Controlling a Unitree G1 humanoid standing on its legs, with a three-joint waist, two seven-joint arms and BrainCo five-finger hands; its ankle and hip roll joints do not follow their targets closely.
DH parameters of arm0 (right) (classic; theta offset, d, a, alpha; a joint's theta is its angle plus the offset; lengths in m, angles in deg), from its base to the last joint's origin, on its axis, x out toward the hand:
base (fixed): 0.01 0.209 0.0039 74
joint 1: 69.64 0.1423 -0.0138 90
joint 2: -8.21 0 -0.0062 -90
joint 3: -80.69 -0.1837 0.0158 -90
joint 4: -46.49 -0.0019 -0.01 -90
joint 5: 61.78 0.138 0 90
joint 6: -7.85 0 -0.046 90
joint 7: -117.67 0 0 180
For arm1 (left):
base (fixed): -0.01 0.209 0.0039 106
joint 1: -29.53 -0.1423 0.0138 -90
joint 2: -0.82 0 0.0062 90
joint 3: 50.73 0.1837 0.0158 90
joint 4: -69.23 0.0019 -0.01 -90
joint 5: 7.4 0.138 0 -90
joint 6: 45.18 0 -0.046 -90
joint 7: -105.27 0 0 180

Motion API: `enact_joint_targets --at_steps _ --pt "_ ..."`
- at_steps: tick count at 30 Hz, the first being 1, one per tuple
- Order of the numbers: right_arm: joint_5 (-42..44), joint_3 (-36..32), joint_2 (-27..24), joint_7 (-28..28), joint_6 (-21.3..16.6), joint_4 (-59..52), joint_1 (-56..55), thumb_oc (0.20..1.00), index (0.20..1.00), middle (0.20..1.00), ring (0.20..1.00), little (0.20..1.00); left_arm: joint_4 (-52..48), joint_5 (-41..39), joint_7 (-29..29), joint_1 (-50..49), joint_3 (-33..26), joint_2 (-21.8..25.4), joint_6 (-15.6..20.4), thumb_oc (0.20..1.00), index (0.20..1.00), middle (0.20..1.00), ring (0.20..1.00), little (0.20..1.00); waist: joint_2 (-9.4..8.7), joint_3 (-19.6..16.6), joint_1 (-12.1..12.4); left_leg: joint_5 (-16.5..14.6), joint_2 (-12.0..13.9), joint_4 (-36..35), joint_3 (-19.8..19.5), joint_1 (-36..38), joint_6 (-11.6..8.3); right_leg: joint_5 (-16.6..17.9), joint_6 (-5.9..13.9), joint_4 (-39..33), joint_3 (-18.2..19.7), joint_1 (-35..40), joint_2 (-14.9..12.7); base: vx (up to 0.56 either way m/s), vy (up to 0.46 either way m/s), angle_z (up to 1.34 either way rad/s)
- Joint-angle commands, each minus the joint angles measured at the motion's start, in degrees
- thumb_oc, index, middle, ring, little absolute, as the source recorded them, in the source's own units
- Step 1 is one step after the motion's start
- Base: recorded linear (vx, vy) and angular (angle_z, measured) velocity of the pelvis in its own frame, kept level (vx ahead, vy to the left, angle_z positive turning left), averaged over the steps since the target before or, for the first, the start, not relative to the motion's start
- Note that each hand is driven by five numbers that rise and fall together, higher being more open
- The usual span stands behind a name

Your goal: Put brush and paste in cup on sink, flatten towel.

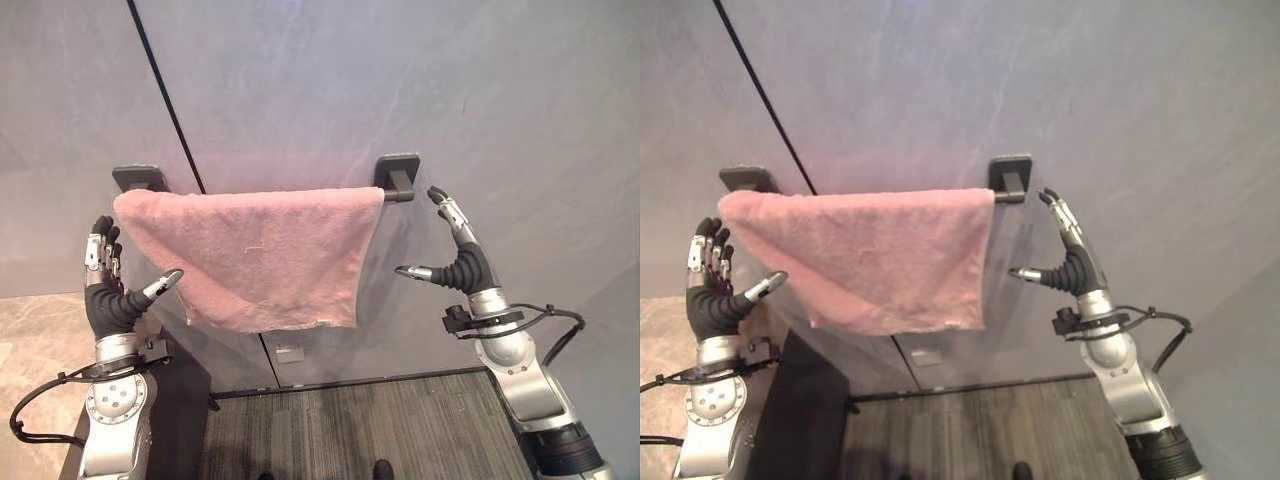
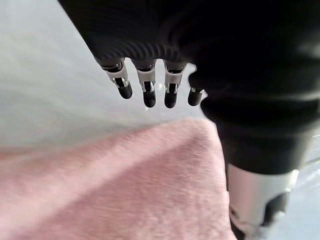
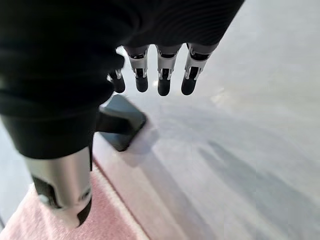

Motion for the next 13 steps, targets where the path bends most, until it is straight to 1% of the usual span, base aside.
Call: enact_joint_targets --at_steps 1,2,4,5,7,9,11,12,13 --pt "5.5 -4.1 1.1 1.6 -3.7 -2.4 -1.0 1.000 1.000 1.000 1.000 1.000 0.4 -3.1 0.3 1.2 0.4 3.2 3.3 1.000 1.000 1.000 1.000 1.000 -1.87 -0.3 -0.6 -2.3 -1.5 0.3 0.8 1.2 2.60 -2.4 0.83 0.4 -0.5 1.4 -3.4 0.00 0.000 0.00" --pt "7.4 -5.4 1.7 0.6 -3.5 -1.2 -4.9 1.000 1.000 1.000 1.000 1.000 3.0 -3.3 0.9 -0.8 0.2 2.6 2.4 1.000 1.000 1.000 1.000 1.000 -1.79 -0.2 -0.9 -2.2 -1.5 0.3 0.9 1.2 2.63 -2.4 0.76 0.4 -0.6 1.4 -3.4 0.00 0.000 0.00" --pt "7.7 -6.5 1.8 0.1 -2.7 1.7 -8.5 1.000 1.000 1.000 1.000 1.000 6.9 -5.9 2.1 -3.0 0.5 0.9 1.3 1.000 1.000 1.000 1.000 1.000 -1.75 0.1 -1.2 -2.1 -1.4 0.3 1.0 1.2 2.70 -2.3 0.70 0.4 -0.6 1.3 -3.4 0.00 0.000 0.00" --pt "8.0 -6.7 1.9 -0.1 -2.1 4.1 -10.3 1.000 1.000 1.000 1.000 1.000 10.7 -7.9 3.1 -4.3 1.1 -0.1 0.5 1.000 1.000 1.000 1.000 1.000 -1.64 0.3 -1.3 -2.2 -1.3 0.3 1.0 1.4 2.70 -2.5 0.71 0.4 -0.7 1.6 -3.3 0.00 0.000 0.00" --pt "8.7 -7.5 2.0 -0.6 -1.4 7.0 -12.2 1.000 1.000 1.000 1.000 1.000 13.9 -8.7 4.4 -6.1 1.8 -0.8 -0.5 1.000 1.000 1.000 1.000 1.000 -1.72 0.3 -1.4 -1.8 -1.4 0.3 1.0 1.1 2.73 -2.3 0.71 0.4 -0.7 1.2 -3.3 -0.02 -0.008 0.00" --pt "11.2 -7.5 2.9 -1.2 -0.5 13.1 -13.7 1.000 1.000 1.000 1.000 1.000 19.0 -8.1 5.0 -7.4 2.8 -1.5 -1.8 1.000 1.000 1.000 1.000 1.000 -1.82 0.5 -1.4 -1.6 -1.3 0.3 0.9 0.9 2.75 -2.2 0.74 0.4 -1.0 1.2 -3.2 -0.02 -0.009 -0.02" --pt "11.9 -7.2 2.3 -2.2 0.3 17.2 -14.3 1.000 1.000 1.000 1.000 1.000 22.6 -7.9 7.0 -8.7 4.1 -1.5 -3.0 1.000 1.000 1.000 1.000 1.000 -1.89 0.6 -1.4 -1.5 -1.2 0.3 0.8 0.8 2.71 -2.2 0.77 0.4 -1.0 1.1 -3.1 0.00 0.000 0.00" --pt "13.1 -6.8 2.8 -2.6 0.9 19.9 -14.4 1.000 1.000 1.000 1.000 1.000 24.7 -7.7 7.3 -9.0 4.8 -2.0 -3.7 1.000 1.000 1.000 1.000 1.000 -1.95 0.6 -1.4 -1.4 -1.1 0.3 0.8 0.8 2.67 -2.2 0.78 0.4 -1.1 1.2 -3.2 0.00 0.000 0.00" --pt "14.9 -6.2 3.5 -3.0 1.2 23.3 -14.1 1.000 1.000 1.000 1.000 1.000 28.6 -8.7 7.8 -8.8 5.7 -2.4 -4.4 1.000 1.000 1.000 1.000 1.000 -2.00 0.6 -1.4 -1.2 -1.1 0.3 0.7 0.7 2.64 -2.1 0.79 0.4 -1.2 1.2 -3.1 -0.02 -0.018 0.03"
